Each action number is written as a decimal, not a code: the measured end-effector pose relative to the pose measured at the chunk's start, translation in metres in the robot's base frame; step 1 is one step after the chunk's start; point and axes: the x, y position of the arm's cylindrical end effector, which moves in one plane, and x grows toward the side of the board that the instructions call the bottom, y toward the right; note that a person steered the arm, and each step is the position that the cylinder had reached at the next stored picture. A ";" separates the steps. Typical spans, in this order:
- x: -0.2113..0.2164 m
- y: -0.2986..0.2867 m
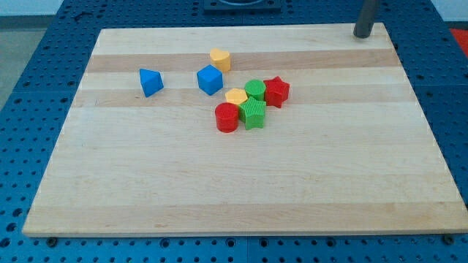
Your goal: Move your arm closer to the yellow heart
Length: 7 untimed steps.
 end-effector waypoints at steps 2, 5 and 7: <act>0.000 0.000; 0.000 -0.207; 0.028 -0.335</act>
